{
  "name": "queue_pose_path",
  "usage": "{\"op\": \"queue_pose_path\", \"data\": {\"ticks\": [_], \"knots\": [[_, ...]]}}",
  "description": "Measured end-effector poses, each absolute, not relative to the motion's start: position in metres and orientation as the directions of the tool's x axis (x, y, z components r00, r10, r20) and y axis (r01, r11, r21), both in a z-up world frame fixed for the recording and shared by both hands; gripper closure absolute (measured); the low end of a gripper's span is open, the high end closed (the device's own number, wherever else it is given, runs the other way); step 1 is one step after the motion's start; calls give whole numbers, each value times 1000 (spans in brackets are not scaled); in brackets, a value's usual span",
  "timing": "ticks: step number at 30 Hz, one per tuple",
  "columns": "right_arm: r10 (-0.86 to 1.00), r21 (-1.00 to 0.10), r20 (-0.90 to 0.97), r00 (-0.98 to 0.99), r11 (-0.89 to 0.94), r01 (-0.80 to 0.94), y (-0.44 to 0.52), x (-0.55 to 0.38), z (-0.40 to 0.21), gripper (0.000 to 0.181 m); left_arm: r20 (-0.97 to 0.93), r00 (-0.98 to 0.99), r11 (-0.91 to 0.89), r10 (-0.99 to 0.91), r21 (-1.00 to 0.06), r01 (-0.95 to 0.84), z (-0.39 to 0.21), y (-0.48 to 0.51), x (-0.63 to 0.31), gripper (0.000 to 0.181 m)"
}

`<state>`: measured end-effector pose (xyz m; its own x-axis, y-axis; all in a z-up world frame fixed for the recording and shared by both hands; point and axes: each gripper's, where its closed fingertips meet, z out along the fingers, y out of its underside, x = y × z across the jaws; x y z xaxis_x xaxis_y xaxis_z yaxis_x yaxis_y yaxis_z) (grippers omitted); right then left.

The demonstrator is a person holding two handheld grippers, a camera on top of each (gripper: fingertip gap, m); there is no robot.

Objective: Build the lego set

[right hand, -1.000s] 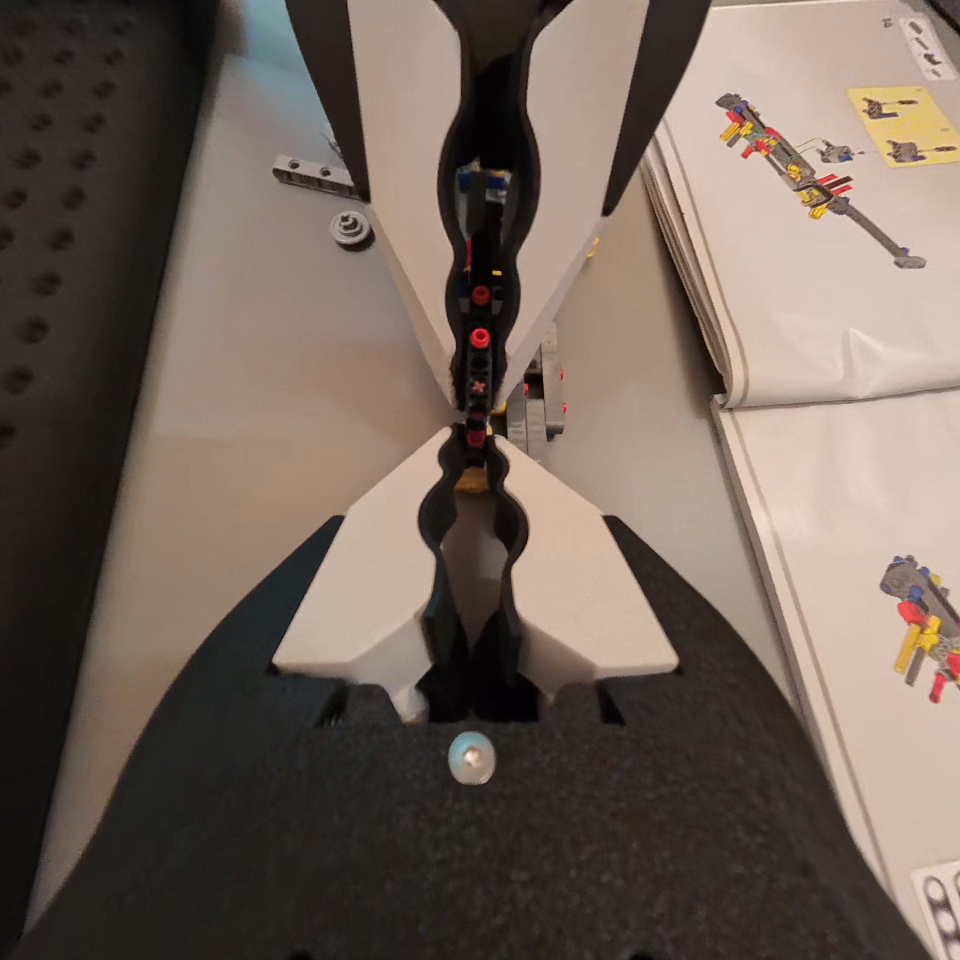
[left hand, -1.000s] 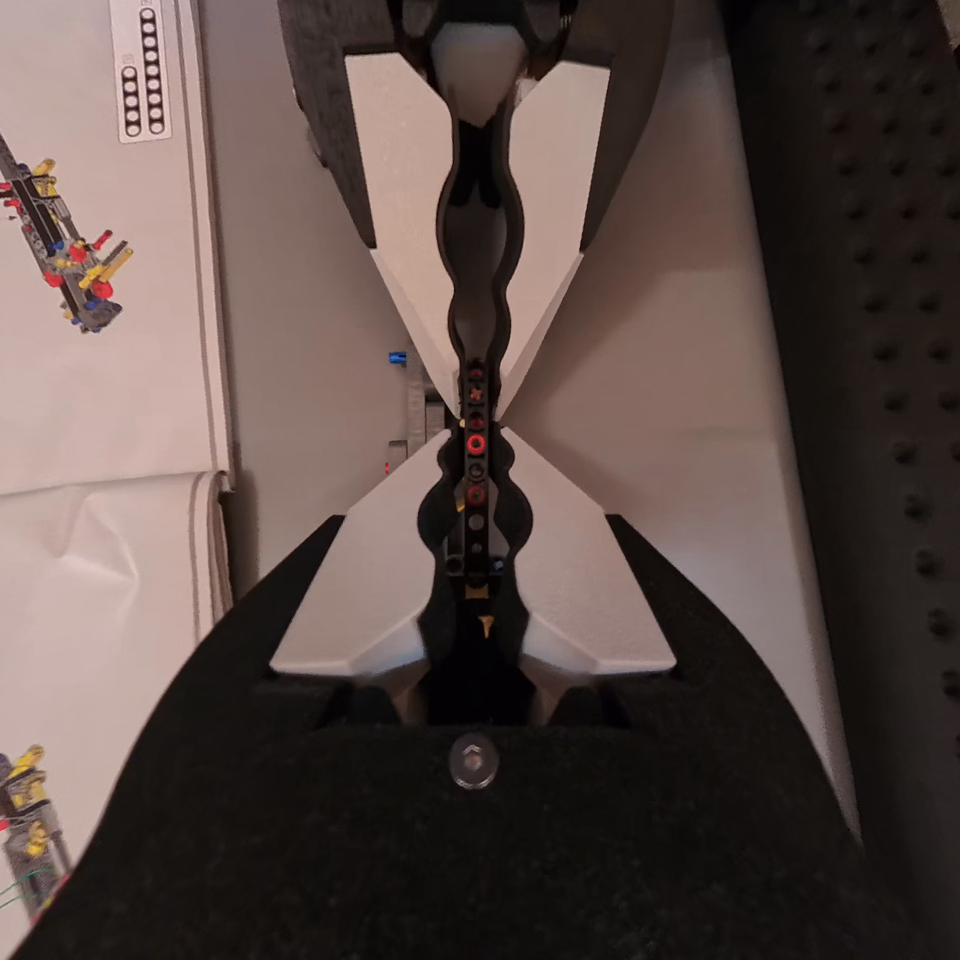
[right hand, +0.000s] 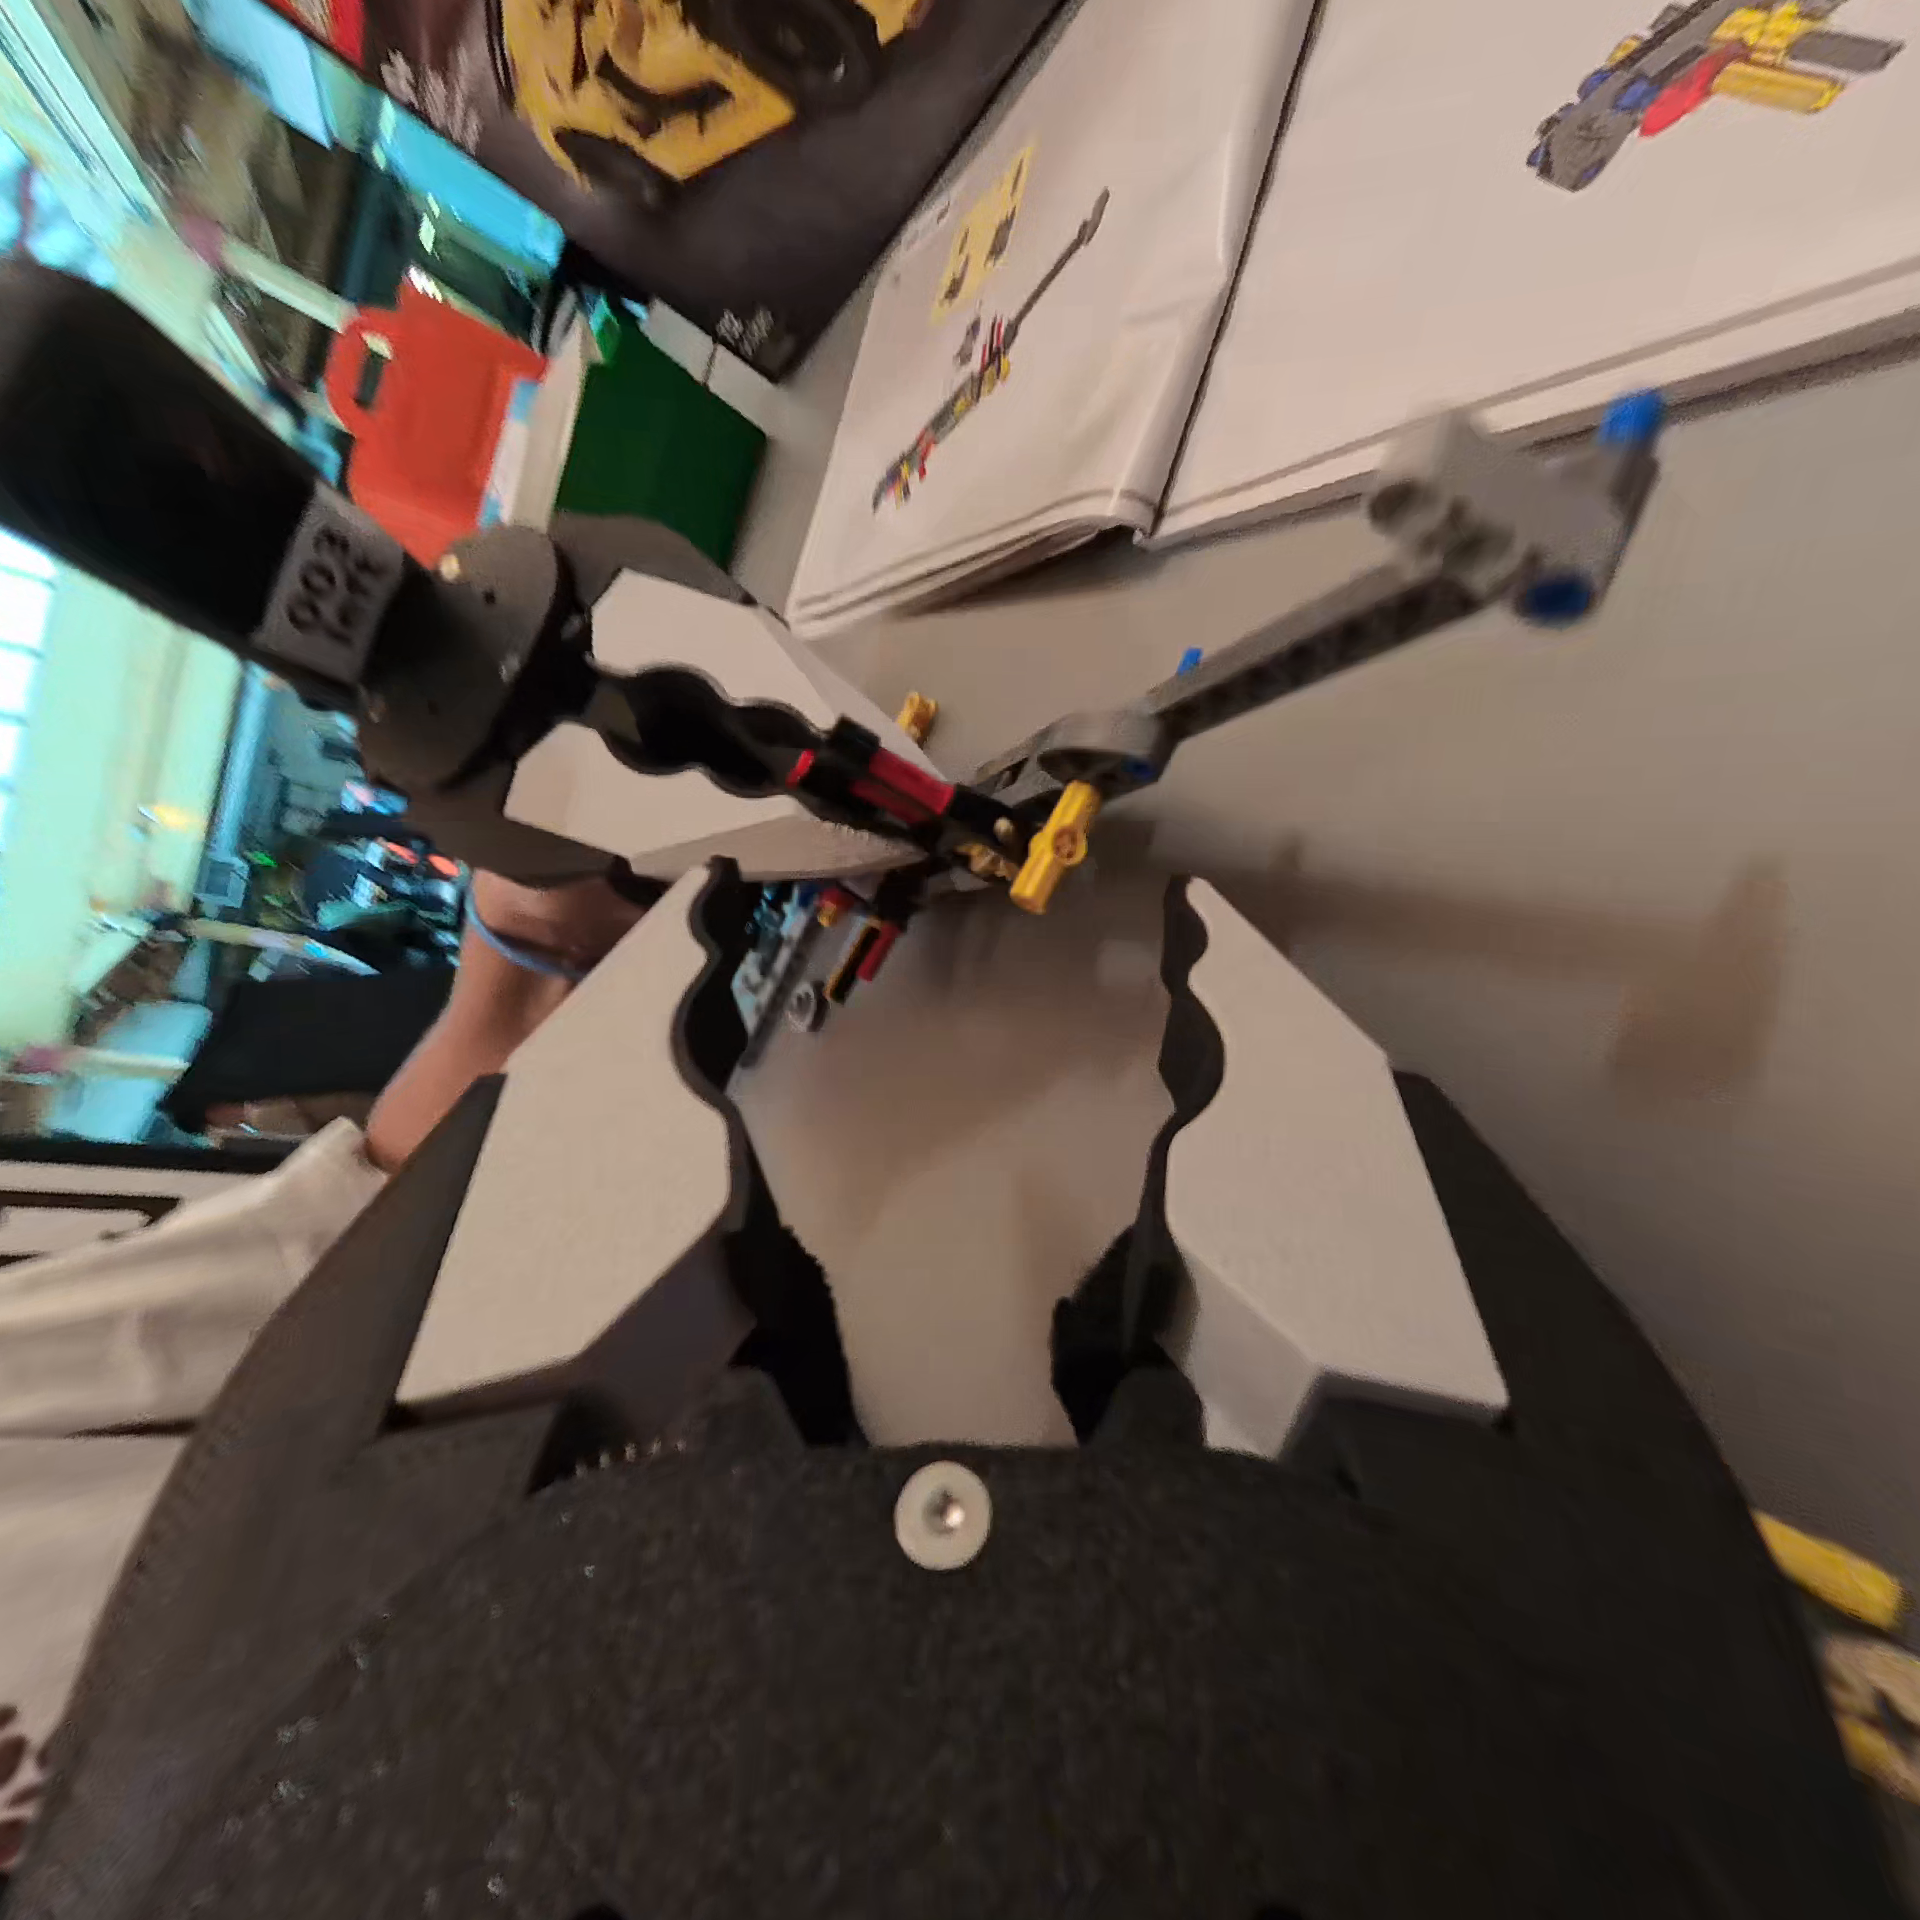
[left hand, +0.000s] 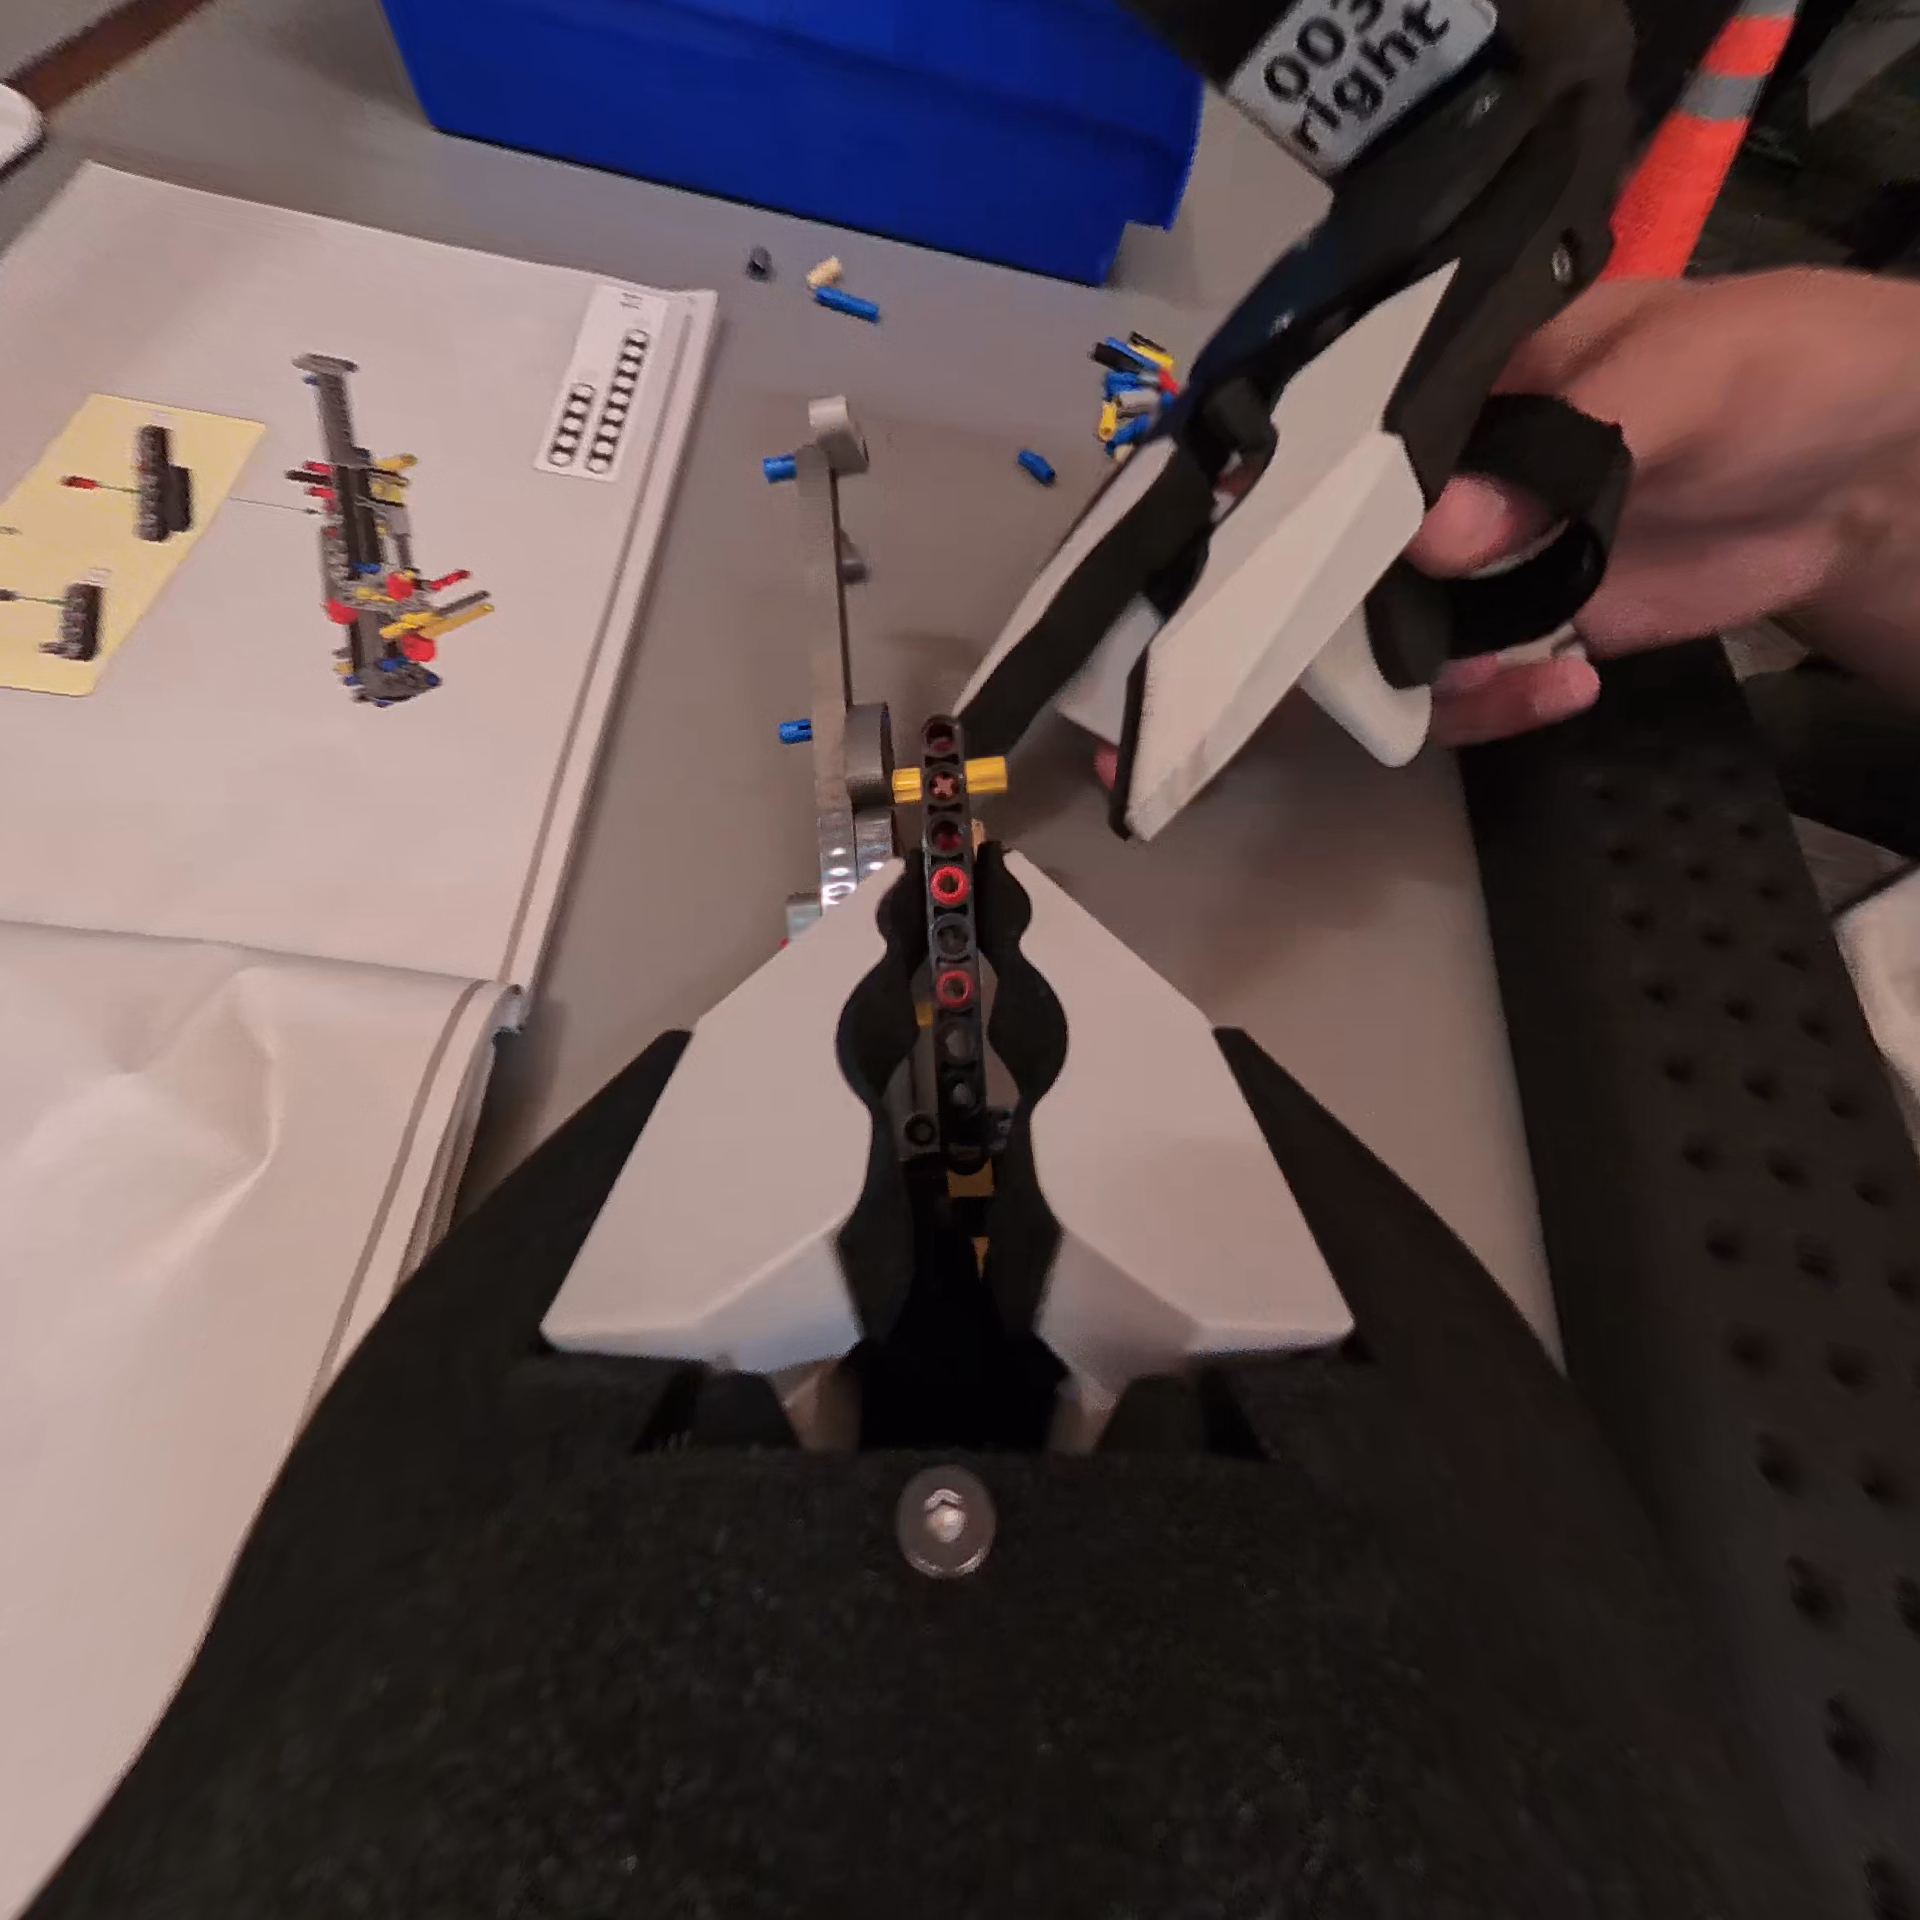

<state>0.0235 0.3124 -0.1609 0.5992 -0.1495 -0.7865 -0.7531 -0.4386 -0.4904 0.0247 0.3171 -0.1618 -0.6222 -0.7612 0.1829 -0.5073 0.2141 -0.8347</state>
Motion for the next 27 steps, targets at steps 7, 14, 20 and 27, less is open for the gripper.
{"op": "queue_pose_path", "data": {"ticks": [7, 14, 20, 27], "knots": [[-48, -442, -882, 469, -262, -858, 343, 23, -141, 97, 132, -577, 174, -806, -879, -444, -146, 318, 31, 175], [-40, -449, -885, 464, -193, -872, 351, 35, -140, 128, 128, -551, 144, -825, -895, -423, -144, 304, 33, 175], [-3, -640, -751, 660, -241, -729, 350, 38, -125, 129, 178, -532, 37, -828, -929, -368, -129, 302, 39, 175], [41, -670, -732, 680, -225, -708, 354, 38, -102, 129, -104, -456, 204, -884, -963, -175, -110, 309, 42, 176]]}}
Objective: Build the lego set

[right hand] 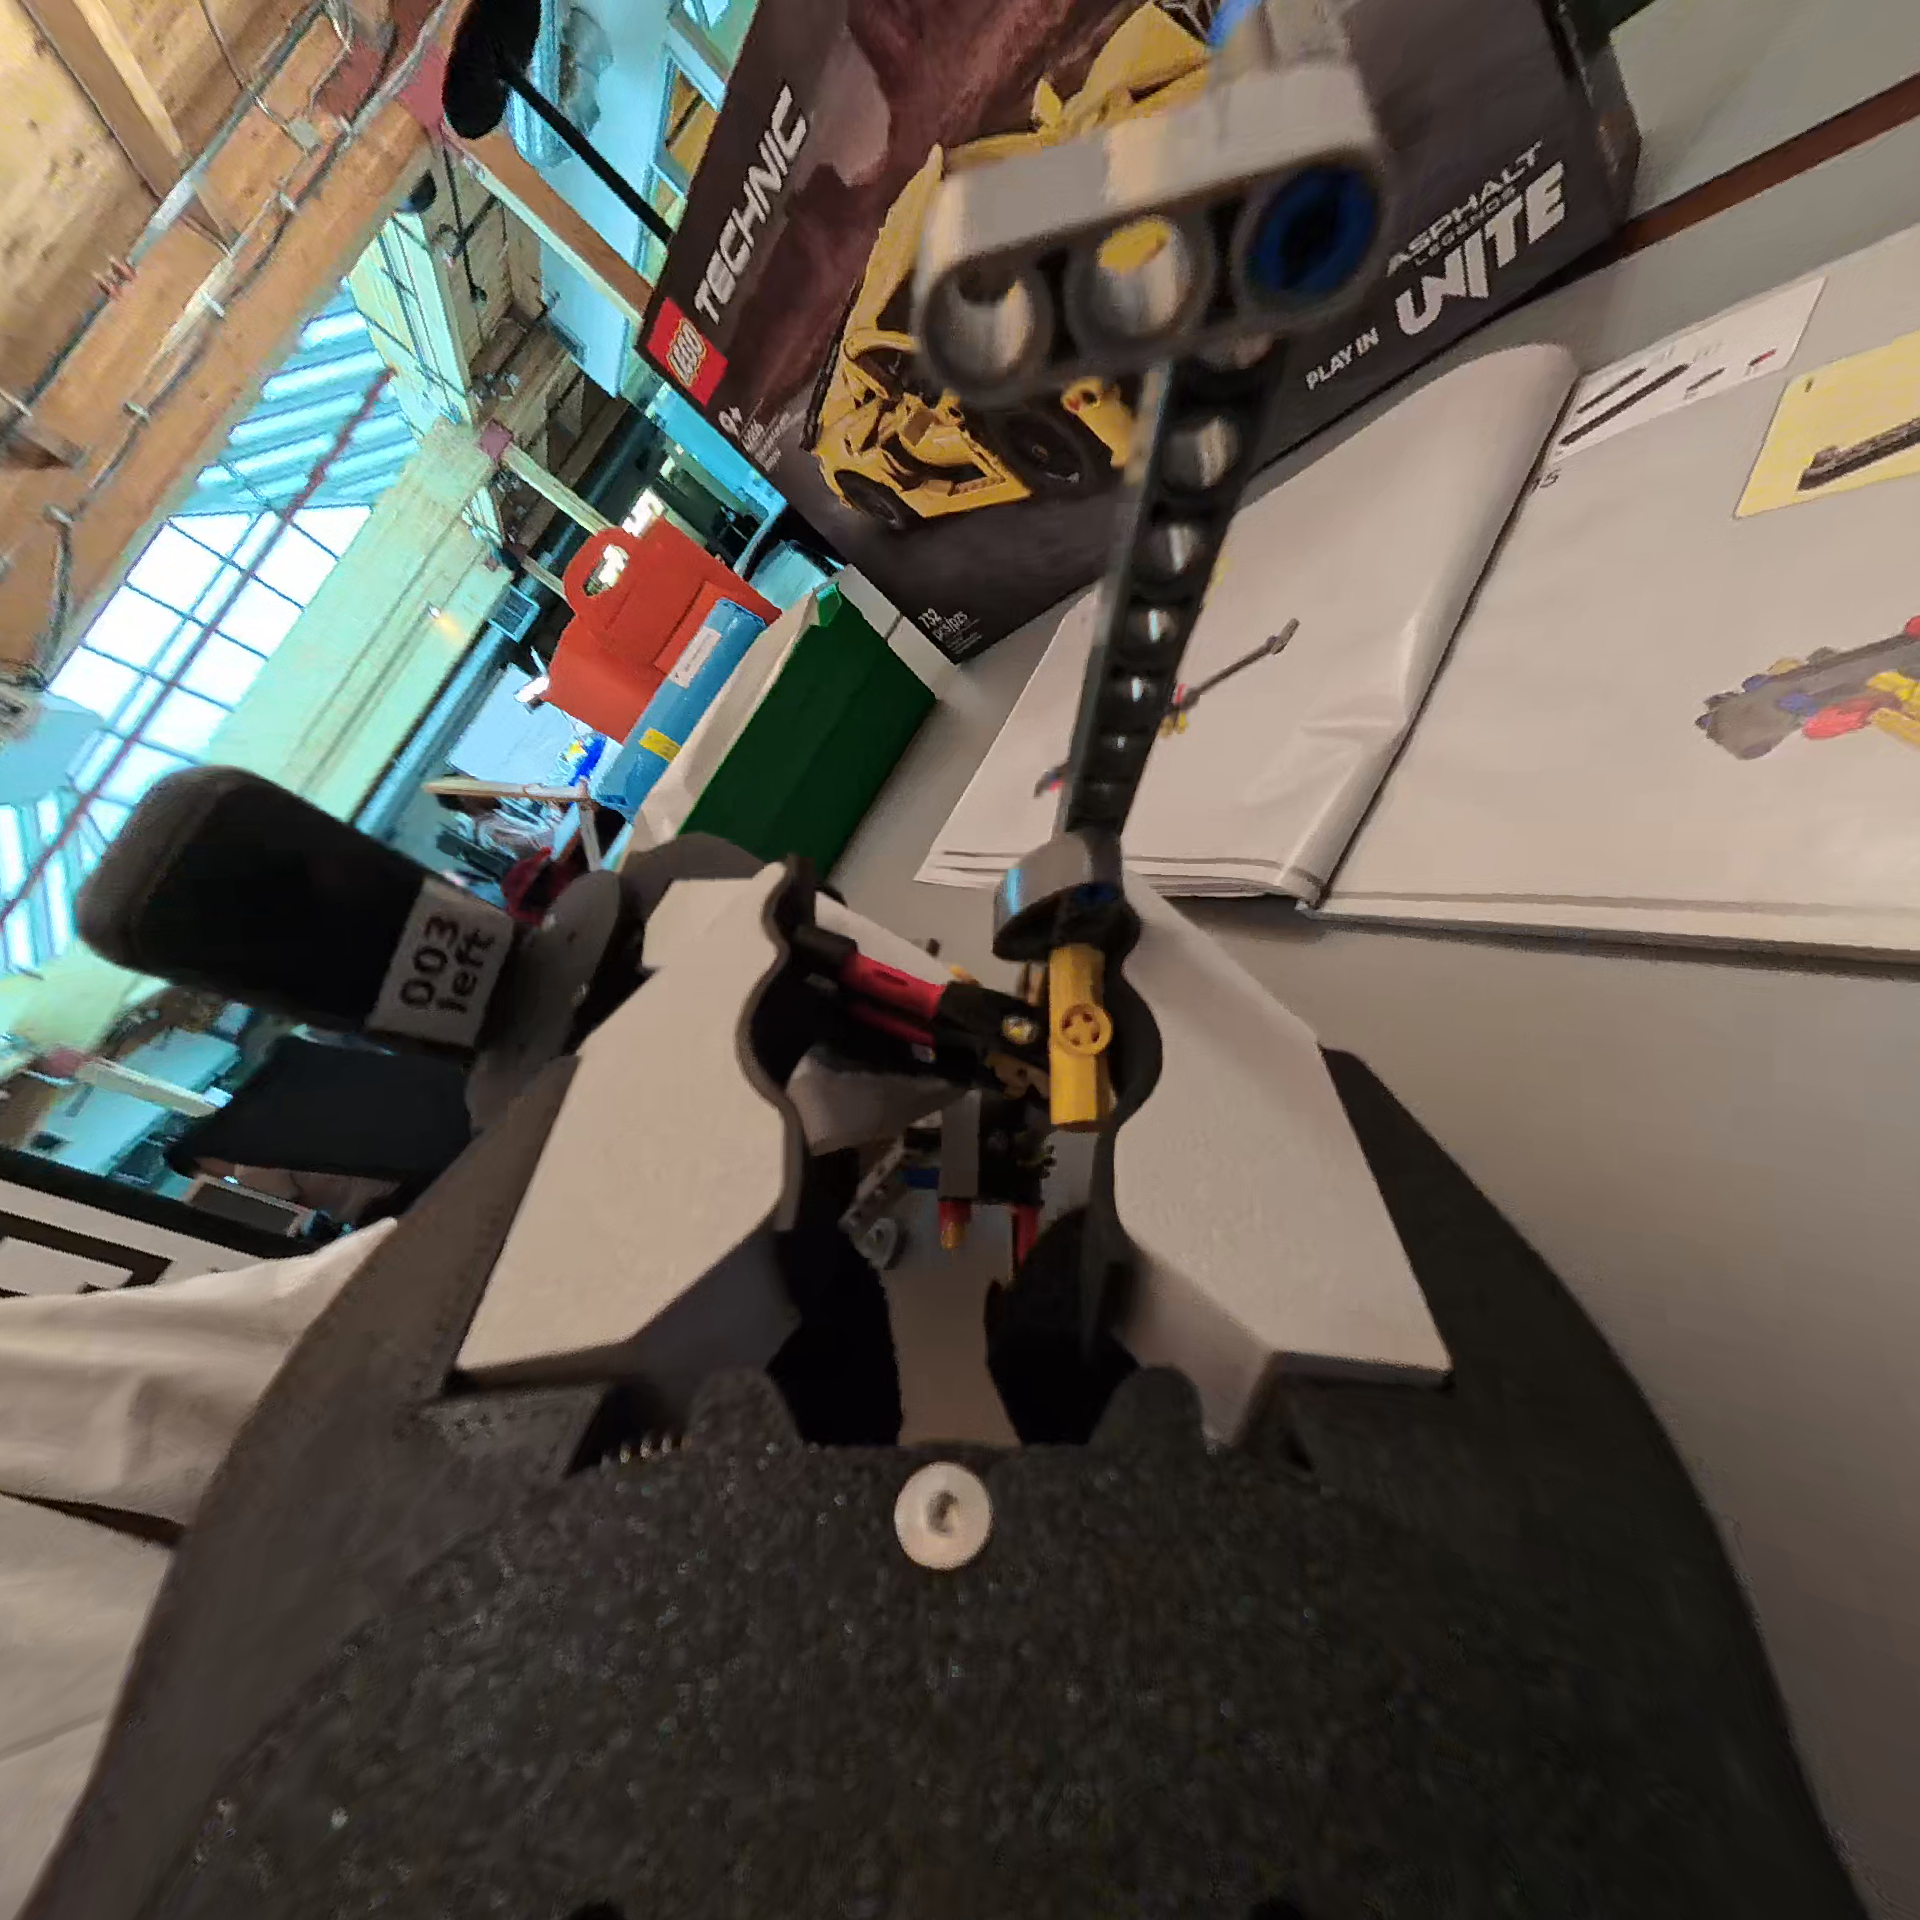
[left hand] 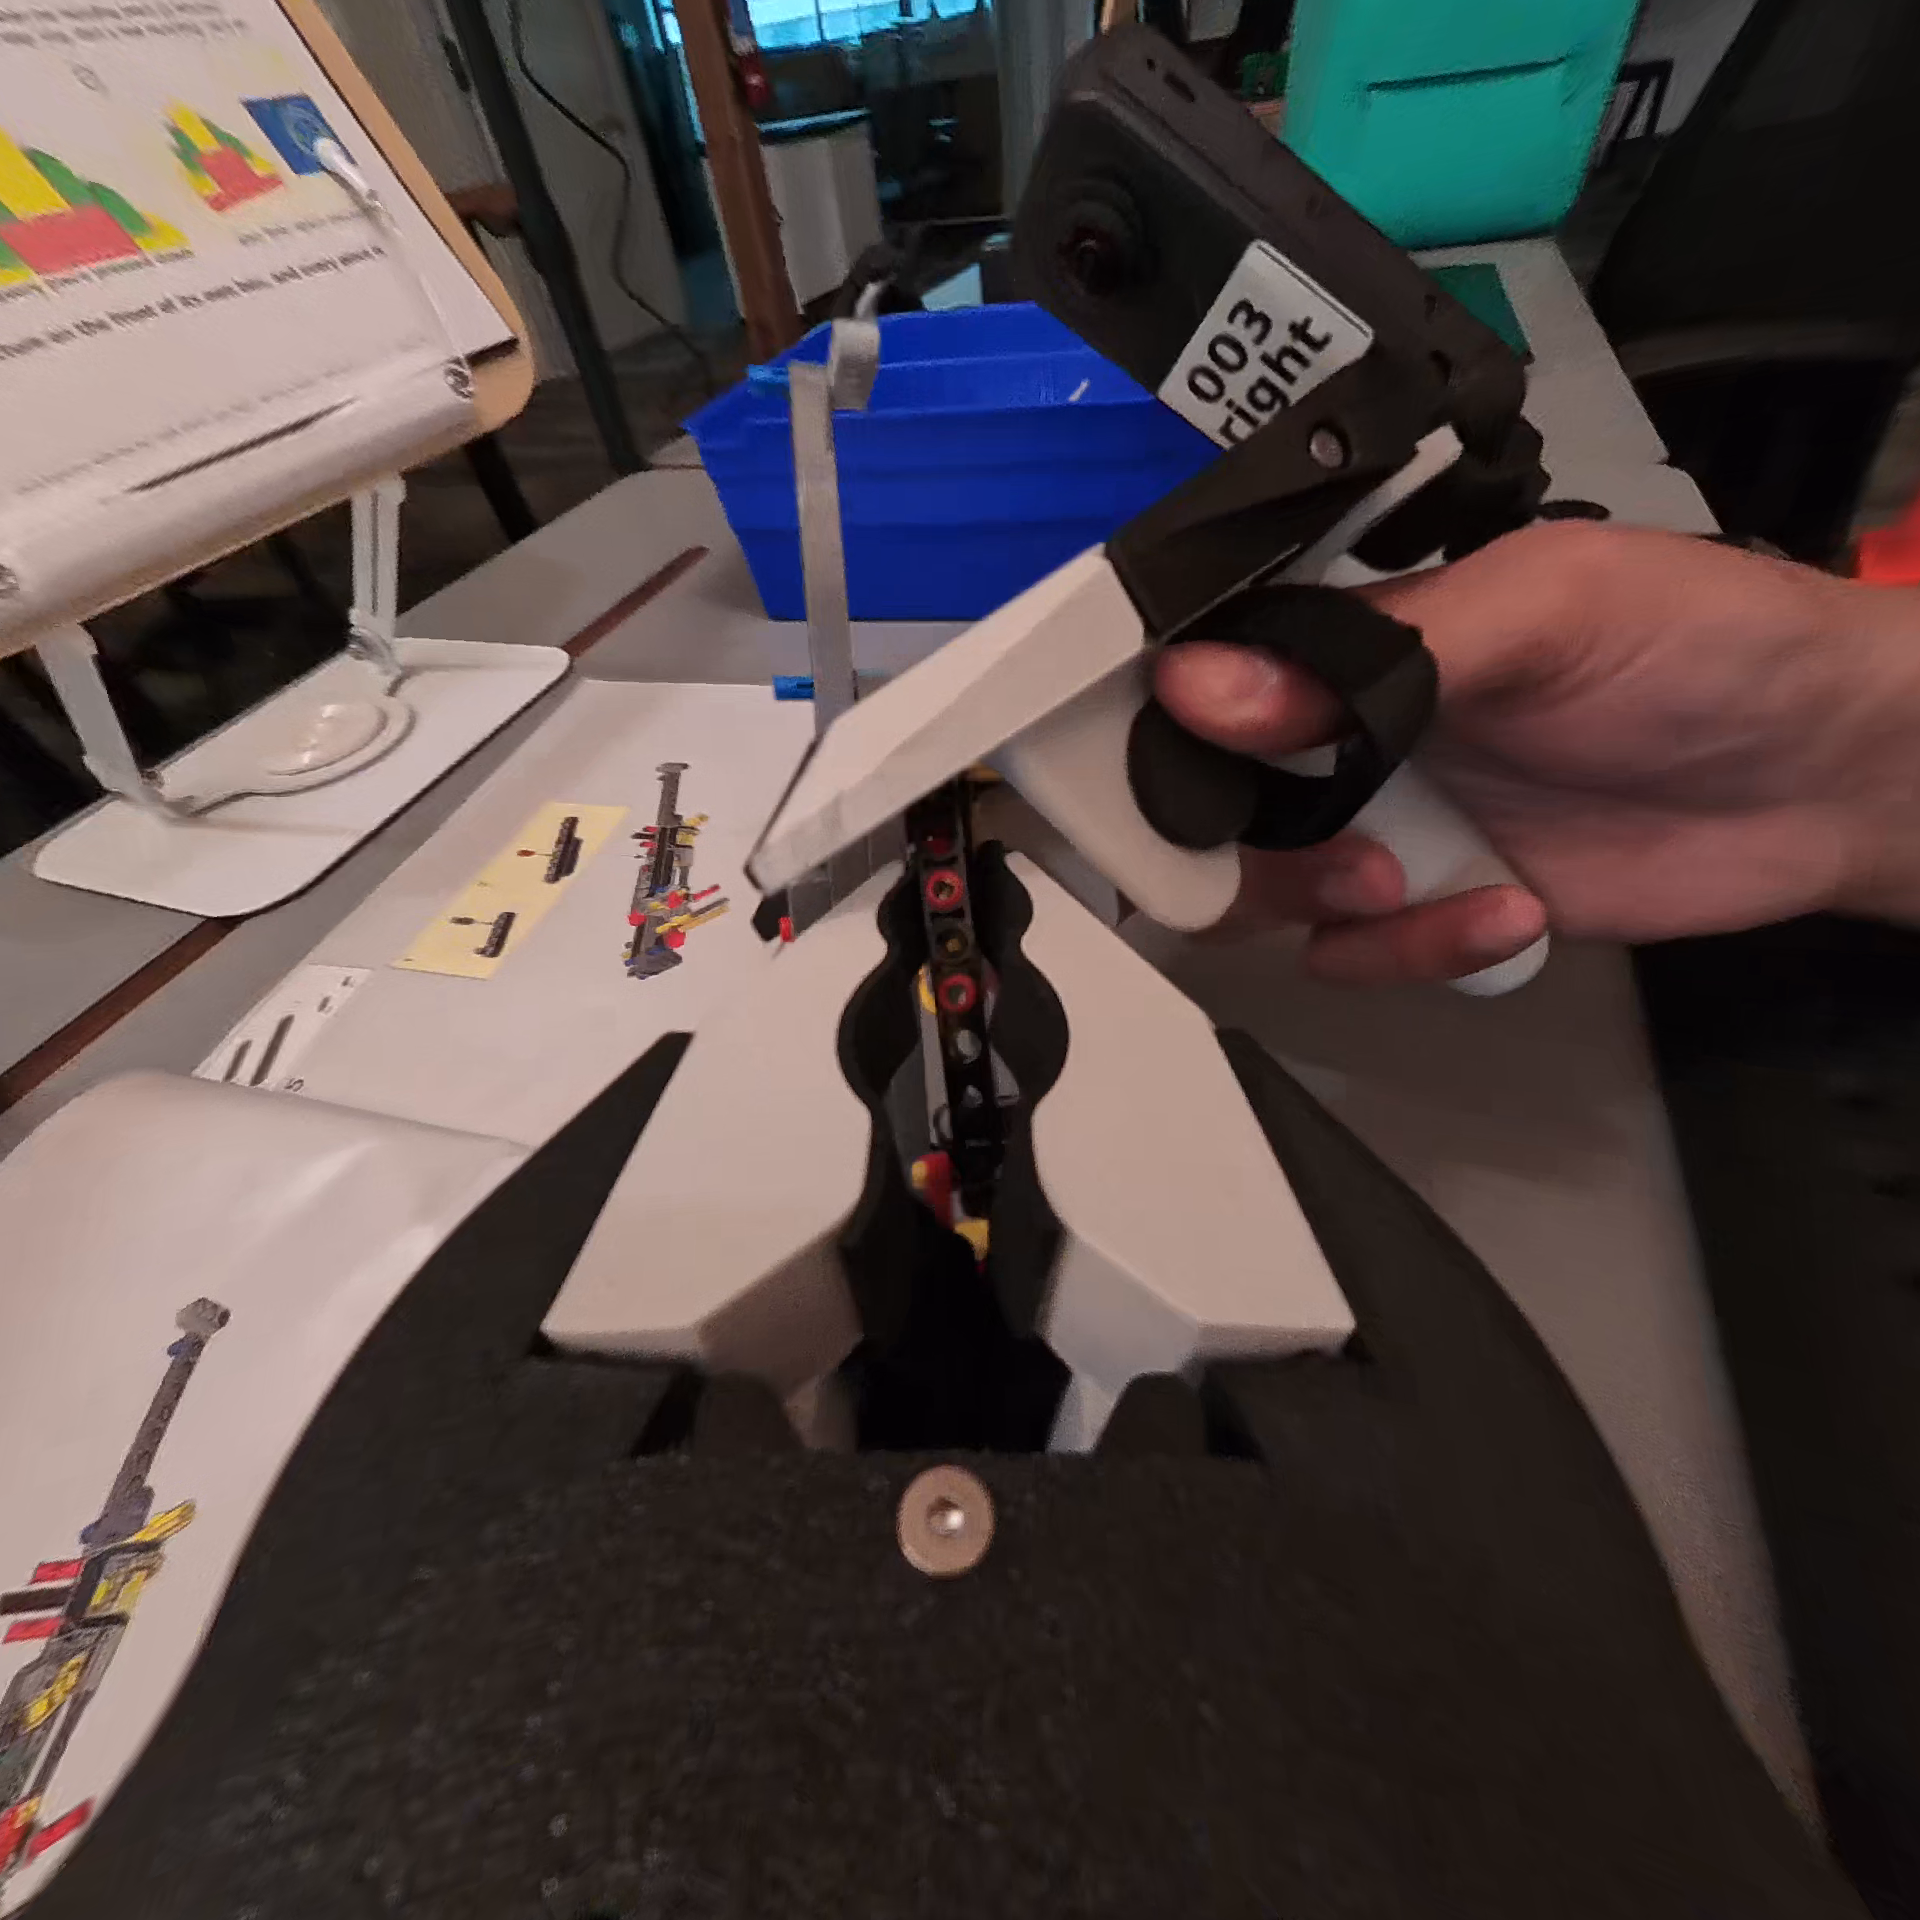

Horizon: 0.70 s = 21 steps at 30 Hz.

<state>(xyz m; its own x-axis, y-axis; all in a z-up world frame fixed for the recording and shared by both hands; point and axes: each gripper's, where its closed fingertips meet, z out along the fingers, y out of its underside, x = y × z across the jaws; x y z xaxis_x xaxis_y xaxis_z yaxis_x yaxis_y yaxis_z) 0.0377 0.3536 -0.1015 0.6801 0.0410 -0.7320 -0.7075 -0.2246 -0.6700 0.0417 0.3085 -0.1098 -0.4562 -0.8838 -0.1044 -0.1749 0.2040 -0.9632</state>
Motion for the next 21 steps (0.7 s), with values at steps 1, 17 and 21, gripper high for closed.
{"op": "queue_pose_path", "data": {"ticks": [1, 17, 21], "knots": [[54, -656, -749, 660, -198, -728, 354, 38, -97, 128, -108, -445, 202, -889, -965, -169, -108, 309, 41, 175], [-42, -707, -707, 706, 11, -707, 337, 58, -98, 100, -36, -402, 115, -915, -978, -174, -103, 311, 46, 175], [-93, -723, -689, 718, 25, -691, 327, 54, -96, 102, 22, -386, 51, -922, -983, -177, -99, 319, 47, 175]]}}
